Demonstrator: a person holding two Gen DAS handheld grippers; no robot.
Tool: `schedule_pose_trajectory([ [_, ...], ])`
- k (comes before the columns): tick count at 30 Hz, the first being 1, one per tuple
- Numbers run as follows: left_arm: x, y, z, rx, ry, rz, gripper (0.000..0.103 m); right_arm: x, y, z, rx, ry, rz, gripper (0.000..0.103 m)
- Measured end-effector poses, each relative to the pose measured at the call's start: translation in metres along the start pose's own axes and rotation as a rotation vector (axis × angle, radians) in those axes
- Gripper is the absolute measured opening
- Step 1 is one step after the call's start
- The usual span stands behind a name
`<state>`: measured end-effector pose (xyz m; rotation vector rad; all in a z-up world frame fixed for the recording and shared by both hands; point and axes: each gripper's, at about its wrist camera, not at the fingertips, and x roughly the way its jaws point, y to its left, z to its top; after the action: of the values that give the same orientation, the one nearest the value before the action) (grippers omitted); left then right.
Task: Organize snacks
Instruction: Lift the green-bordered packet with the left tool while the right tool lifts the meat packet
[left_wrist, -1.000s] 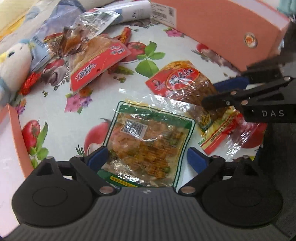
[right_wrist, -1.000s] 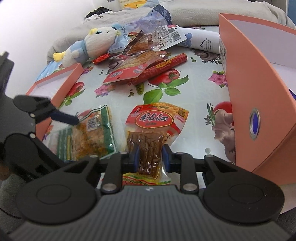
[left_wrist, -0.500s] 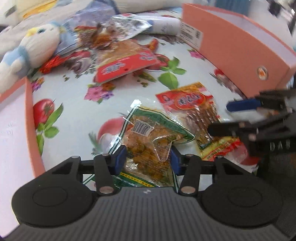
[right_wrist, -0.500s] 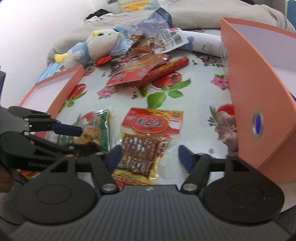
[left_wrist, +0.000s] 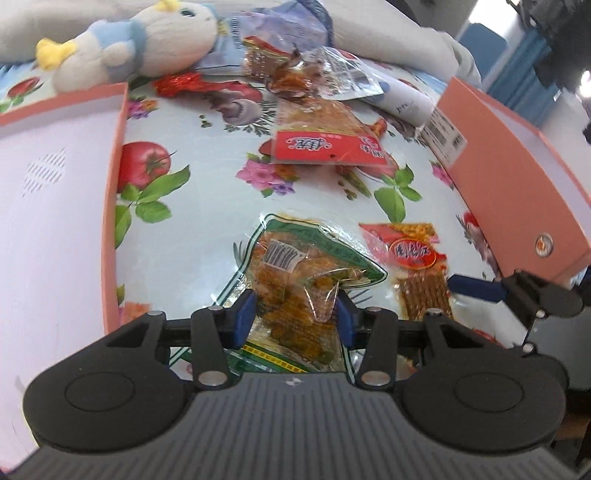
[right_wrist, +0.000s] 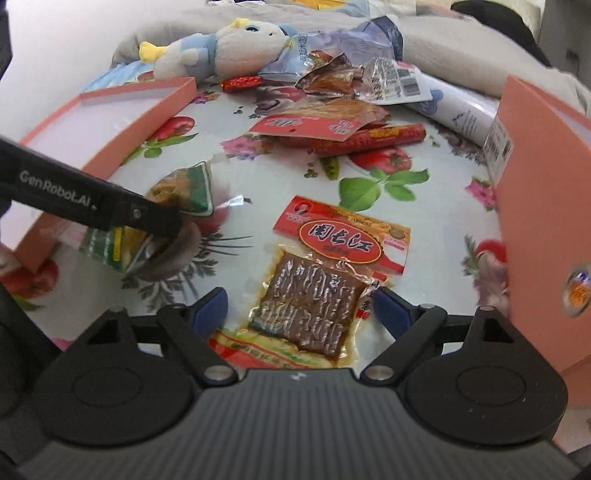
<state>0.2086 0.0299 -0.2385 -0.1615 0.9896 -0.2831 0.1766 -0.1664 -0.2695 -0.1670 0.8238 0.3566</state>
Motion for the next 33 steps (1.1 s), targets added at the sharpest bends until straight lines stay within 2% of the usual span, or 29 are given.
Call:
schedule_pose_trajectory([
  [3, -0.002, 0.0, -0.003, -0.02, -0.007, -0.001, 0.051, -0.001, 0.005, 0.001, -0.009, -0.001, 0.021, 0.079],
  [8, -0.005, 0.001, -0.006, -0.043, -0.016, 0.002, 0.051, -0.006, 0.015, 0.002, -0.022, -0.005, 0.032, 0.056],
  [13, -0.013, -0.001, -0.009, -0.07, -0.027, 0.011, 0.049, -0.01, 0.007, 0.008, 0.038, 0.007, 0.06, 0.052],
  [16, -0.019, -0.002, -0.009, -0.092, -0.04, 0.015, 0.04, -0.014, 0.003, 0.009, 0.057, 0.007, 0.063, 0.05],
  [22, -0.024, -0.006, -0.011, -0.129, -0.05, 0.024, 0.036, -0.027, -0.005, 0.007, 0.079, -0.003, 0.065, 0.049],
  [33, -0.036, -0.026, -0.003, -0.129, -0.085, 0.021, 0.03, -0.061, -0.028, 0.018, 0.119, -0.06, 0.04, 0.049],
])
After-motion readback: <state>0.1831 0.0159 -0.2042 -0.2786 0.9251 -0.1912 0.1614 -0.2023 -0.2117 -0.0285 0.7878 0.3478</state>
